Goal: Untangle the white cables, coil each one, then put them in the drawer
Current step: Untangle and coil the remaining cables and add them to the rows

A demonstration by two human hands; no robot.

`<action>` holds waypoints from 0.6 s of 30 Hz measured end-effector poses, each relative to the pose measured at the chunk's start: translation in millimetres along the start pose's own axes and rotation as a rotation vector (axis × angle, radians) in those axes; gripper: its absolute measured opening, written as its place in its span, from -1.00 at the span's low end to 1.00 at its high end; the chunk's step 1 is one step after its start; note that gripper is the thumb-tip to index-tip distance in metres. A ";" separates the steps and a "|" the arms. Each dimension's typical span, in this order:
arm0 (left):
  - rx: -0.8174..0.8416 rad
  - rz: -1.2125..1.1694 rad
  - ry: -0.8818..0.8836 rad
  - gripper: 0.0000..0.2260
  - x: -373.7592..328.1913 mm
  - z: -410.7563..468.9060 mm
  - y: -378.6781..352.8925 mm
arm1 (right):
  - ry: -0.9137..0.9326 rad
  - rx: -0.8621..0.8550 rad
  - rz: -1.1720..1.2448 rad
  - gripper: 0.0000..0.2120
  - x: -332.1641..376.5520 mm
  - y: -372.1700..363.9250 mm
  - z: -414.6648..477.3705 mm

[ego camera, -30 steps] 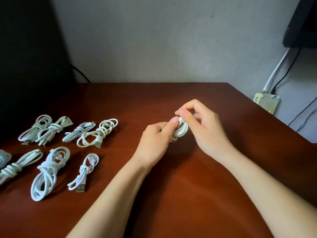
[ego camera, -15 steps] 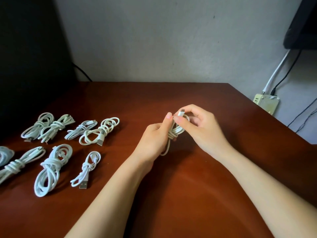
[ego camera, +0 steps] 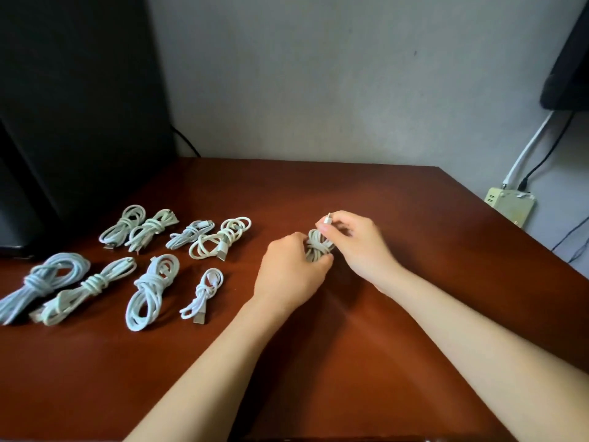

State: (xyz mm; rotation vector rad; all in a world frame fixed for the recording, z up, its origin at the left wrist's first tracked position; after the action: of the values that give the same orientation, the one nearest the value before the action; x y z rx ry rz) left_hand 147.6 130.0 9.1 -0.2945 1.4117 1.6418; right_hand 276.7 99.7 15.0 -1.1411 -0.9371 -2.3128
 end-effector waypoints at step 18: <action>-0.208 0.463 -0.037 -0.79 28.3 24.2 55.6 | -0.072 0.220 -0.144 -0.63 23.5 -90.8 -4.9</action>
State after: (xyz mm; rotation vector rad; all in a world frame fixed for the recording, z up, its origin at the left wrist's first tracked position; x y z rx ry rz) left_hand 99.3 169.2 33.6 -0.0522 1.3474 2.1656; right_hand 205.8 158.3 -3.8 -1.1020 -1.3035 -2.2221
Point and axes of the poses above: each hand's wrist, its own z-axis towards the middle knuckle, its own y-axis out of the back of the hand, x = y × z, the point moved 10 cm from there along z, towards the middle knuckle, and after that the axes turned 11 degrees about -x, right-handed, at the moved point
